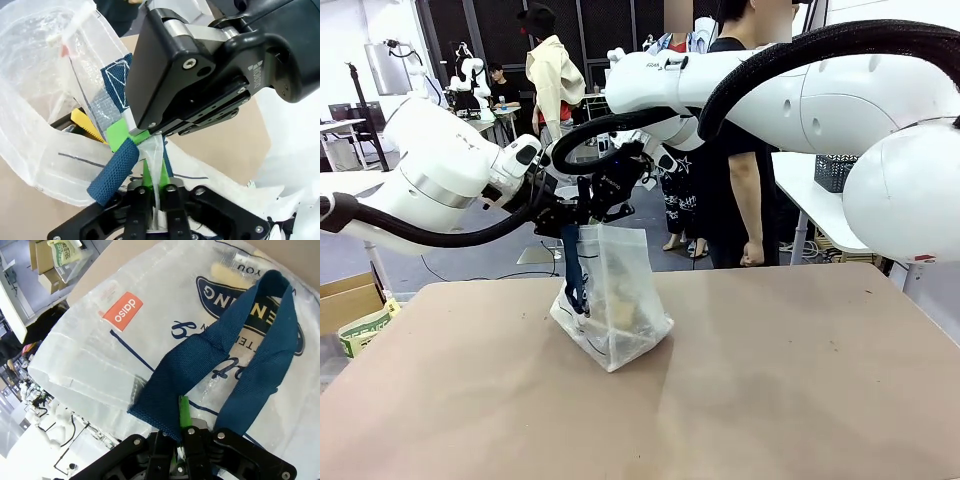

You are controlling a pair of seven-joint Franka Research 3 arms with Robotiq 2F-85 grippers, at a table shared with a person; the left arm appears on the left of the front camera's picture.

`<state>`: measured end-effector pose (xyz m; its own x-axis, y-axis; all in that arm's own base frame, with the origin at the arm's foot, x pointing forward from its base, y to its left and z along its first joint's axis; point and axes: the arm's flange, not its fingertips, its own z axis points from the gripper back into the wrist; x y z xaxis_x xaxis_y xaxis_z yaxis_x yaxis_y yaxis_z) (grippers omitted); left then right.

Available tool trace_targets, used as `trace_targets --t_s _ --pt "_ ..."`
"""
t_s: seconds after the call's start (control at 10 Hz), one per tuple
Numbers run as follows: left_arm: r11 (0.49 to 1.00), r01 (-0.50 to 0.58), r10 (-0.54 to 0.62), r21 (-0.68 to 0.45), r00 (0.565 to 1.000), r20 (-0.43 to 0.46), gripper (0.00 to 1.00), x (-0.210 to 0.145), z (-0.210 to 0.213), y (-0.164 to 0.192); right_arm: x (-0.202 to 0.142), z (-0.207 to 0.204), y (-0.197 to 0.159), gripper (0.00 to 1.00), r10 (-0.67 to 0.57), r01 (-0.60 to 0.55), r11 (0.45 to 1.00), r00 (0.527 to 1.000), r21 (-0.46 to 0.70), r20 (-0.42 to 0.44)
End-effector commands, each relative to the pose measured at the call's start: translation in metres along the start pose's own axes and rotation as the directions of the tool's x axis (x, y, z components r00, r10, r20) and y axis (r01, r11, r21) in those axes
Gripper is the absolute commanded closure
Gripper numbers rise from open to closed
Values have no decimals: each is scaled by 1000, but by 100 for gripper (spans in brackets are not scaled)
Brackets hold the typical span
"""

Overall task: Transfer purchased items from the store into the shopping bag.
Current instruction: Move the Reusable shopping bag to the right side of the table.

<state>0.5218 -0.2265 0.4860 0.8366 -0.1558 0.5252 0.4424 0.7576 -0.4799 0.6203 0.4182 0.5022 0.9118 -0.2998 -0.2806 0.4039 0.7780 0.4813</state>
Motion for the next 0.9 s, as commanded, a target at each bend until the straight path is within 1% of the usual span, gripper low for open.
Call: trace_targets --t_s 0.0,0.2,0.3,0.4,0.7,0.8 --pt "1000 6 -6 -27 1000 9 100 -1 -1 -8 -4 -1 3 100 7 -7 1000 1000 3 1" --pt "999 -3 3 -39 1000 4 100 -1 -1 -7 -4 -1 3 100 7 -7 1000 1000 3 1" --pt "999 8 -8 -34 1000 -4 100 0 0 -6 -4 -1 3 100 7 -7 1000 1000 3 1" --pt "1000 -1 1 0 1000 -1 100 0 0 0 -4 -1 3 100 7 -7 1000 1000 3 1" --pt "1000 -1 1 0 1000 -1 100 0 0 0 -4 -1 3 100 7 -7 1000 1000 3 1" --pt "1000 -1 1 0 1000 -1 100 0 0 0 0 -1 0 97 0 0 1000 1000 -2 -2"
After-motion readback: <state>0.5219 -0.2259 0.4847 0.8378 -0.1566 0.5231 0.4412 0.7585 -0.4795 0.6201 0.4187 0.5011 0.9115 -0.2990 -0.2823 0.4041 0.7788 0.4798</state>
